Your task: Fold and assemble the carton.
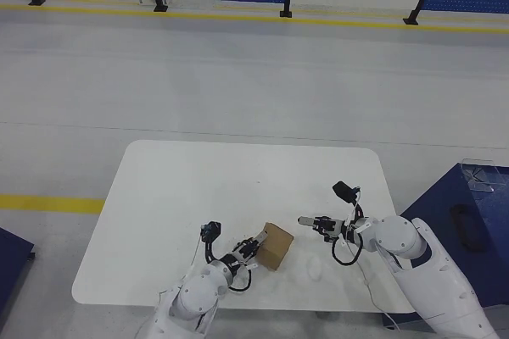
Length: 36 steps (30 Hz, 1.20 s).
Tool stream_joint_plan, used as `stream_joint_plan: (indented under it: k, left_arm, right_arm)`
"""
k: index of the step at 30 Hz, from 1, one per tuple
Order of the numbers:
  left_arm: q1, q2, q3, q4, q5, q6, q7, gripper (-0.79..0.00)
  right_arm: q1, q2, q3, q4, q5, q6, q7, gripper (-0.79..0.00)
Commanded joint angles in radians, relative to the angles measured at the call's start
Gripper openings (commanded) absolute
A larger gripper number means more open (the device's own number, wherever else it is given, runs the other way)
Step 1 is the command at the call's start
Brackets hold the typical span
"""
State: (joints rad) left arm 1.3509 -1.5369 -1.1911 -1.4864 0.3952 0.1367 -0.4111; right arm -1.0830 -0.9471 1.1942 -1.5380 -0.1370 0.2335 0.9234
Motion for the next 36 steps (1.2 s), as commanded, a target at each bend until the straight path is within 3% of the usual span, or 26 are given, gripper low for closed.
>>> stream_joint_plan:
  k: [1,8,10,11,13,15,18,21,24,28,36]
  left_arm:
    - [0.035,0.008,-0.028,-0.048,0.02,-0.011,0.025,0.0]
    - [0.162,0.034,-0.065,-0.304,0.225,0.012,0.106,0.0]
    - [0.154,0.036,-0.044,-0.326,0.307,0.052,0.121,-0.314]
    - [0.139,0.036,-0.026,-0.322,0.363,0.091,0.119,-0.372]
    - [0.092,0.033,0.019,-0.304,0.441,0.158,0.082,-0.413]
    - [0.035,0.03,0.066,-0.262,0.564,0.242,0.058,-0.397]
    - [-0.046,0.022,0.146,-0.19,0.734,0.345,0.013,-0.172]
    - [-0.104,0.01,0.207,-0.127,0.814,0.416,-0.039,-0.212]
    - [-0.149,0.0,0.233,-0.082,0.839,0.452,-0.085,-0.194]
    - [-0.185,-0.009,0.242,-0.042,0.806,0.441,-0.171,-0.212]
    - [-0.207,-0.016,0.248,-0.005,0.824,0.449,-0.231,-0.212]
  right_arm:
    - [0.0,0.0,0.0,0.0,0.0,0.0,0.0,0.0]
    - [-0.017,0.004,-0.016,-0.012,-0.053,-0.039,0.034,0.0]
    - [-0.019,0.006,-0.034,-0.022,-0.095,-0.051,0.058,0.0]
    - [-0.019,0.006,-0.045,-0.03,-0.121,-0.058,0.066,0.0]
    - [-0.022,0.006,-0.062,-0.04,-0.155,-0.066,0.079,0.0]
    - [-0.026,0.007,-0.076,-0.053,-0.188,-0.08,0.091,0.0]
    - [-0.034,0.009,-0.081,-0.064,-0.212,-0.091,0.102,0.0]
    - [-0.039,0.01,-0.08,-0.068,-0.231,-0.095,0.11,0.0]
    - [-0.044,0.011,-0.086,-0.073,-0.256,-0.095,0.118,0.0]
    - [-0.048,0.01,-0.105,-0.078,-0.326,-0.056,0.102,0.0]
    - [-0.035,-0.002,-0.147,-0.069,-0.384,-0.013,0.08,0.0]
